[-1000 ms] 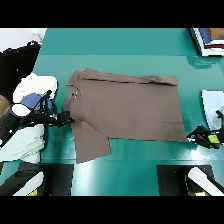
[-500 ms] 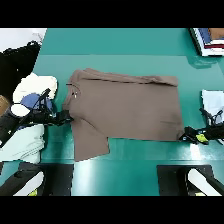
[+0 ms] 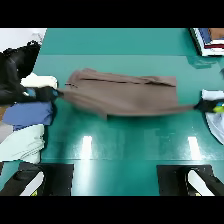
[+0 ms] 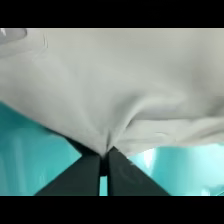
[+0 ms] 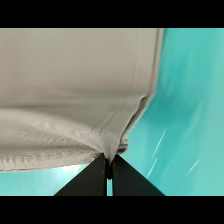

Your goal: Fold the shirts.

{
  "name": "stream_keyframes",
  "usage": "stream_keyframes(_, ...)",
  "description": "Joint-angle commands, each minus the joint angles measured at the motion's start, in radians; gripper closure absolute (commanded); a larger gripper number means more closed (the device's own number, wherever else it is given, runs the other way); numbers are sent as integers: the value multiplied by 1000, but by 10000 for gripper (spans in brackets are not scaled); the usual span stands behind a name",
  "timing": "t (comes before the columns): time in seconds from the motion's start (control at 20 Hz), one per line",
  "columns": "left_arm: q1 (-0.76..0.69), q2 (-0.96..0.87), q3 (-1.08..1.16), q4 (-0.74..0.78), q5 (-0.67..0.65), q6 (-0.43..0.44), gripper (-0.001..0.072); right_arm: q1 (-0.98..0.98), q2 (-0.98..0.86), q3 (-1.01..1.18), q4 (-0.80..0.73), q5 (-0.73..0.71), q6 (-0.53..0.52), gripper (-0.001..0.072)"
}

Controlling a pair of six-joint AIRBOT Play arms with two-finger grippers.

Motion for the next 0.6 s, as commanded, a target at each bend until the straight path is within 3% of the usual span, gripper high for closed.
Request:
stream_keyframes(0.0,0,19,351,6,-86,-13,684,21,79,317,0,-34,30,695)
stream_keyframes(0.35,0,19,1031,18,-80,-61,684,-82,142,811,-10,-49,33,695)
stream_keyframes(0.55,0,21,1215,19,-38,-86,684,-146,99,989,-10,7,49,696)
